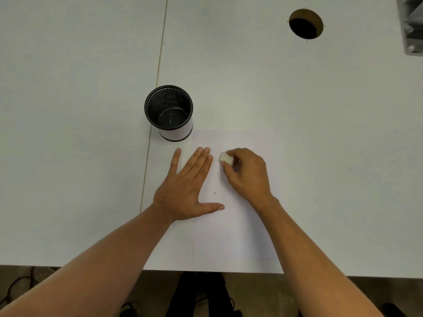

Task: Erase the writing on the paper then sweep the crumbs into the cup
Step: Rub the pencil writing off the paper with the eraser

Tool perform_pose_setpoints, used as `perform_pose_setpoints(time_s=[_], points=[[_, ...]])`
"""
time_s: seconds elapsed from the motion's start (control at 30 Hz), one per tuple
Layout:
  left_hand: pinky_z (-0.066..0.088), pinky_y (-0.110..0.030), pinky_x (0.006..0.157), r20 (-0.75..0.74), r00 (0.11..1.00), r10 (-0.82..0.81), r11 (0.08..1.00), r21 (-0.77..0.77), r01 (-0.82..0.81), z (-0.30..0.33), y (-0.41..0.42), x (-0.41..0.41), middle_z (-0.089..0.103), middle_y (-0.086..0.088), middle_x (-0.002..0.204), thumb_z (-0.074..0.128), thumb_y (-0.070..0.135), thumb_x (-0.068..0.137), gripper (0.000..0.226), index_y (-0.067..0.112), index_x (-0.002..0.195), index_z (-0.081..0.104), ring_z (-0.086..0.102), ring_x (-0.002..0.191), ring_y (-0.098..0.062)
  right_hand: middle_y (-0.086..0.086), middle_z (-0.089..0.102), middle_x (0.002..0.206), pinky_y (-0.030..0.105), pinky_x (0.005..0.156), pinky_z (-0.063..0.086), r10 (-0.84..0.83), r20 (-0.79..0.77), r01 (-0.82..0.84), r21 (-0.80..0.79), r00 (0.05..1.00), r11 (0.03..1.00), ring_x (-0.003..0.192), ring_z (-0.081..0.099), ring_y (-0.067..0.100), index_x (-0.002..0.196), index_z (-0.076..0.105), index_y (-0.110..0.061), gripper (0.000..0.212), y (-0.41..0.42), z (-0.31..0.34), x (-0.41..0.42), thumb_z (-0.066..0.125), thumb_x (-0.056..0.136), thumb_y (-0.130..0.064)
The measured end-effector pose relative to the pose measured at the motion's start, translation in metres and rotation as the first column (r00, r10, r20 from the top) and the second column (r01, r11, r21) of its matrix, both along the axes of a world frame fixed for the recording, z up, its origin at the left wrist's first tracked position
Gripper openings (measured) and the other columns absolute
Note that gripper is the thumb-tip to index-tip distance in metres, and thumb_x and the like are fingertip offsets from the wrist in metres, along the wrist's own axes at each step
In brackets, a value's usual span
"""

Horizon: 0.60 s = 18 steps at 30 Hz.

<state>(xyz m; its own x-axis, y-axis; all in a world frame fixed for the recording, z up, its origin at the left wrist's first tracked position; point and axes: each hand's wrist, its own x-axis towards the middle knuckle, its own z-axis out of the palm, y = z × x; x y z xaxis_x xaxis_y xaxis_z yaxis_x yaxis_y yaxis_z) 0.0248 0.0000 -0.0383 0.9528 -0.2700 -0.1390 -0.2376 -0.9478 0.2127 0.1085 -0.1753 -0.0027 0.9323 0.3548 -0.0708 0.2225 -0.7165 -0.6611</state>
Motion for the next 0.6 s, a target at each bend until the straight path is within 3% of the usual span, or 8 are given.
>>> perform_pose_setpoints(time_s=[0.17,0.33,0.6], points=[[0.005,-0.065,0.121,-0.021,1.0,-0.003,1.0,0.003,0.003,0.002,0.0,0.0,0.005,-0.011,0.169,0.021,0.091,0.082,0.116,0.005,0.159,0.012,-0.002,0.156,-0.021,-0.002,0.067,0.087,0.025,0.064,0.049,0.101,-0.03,-0.102,-0.051,0.994,0.993,0.071,0.059,0.011,0.103,0.068,-0.016,0.021,-0.01,-0.001,-0.019,0.067,0.085,-0.027],[0.003,-0.065,0.122,-0.021,1.0,-0.007,1.0,0.003,0.007,0.0,0.0,0.0,0.005,-0.011,0.169,0.021,0.091,0.082,0.116,0.005,0.159,0.011,0.0,0.156,-0.022,0.002,0.068,0.09,0.028,0.067,0.05,0.011,0.03,-0.01,-0.037,0.999,0.999,0.073,0.058,0.012,0.104,0.068,-0.012,0.022,0.007,-0.001,0.01,0.064,0.088,-0.026],[0.005,-0.065,0.121,0.006,1.0,-0.005,1.0,-0.009,0.005,-0.001,0.0,-0.001,0.007,-0.011,0.169,0.022,0.09,0.083,0.115,0.005,0.159,0.013,0.001,0.156,-0.022,-0.001,0.069,0.089,0.023,0.064,0.046,0.063,0.021,-0.061,-0.074,0.998,0.995,0.072,0.058,0.01,0.105,0.068,-0.016,0.023,-0.005,-0.005,-0.013,0.065,0.087,-0.03]])
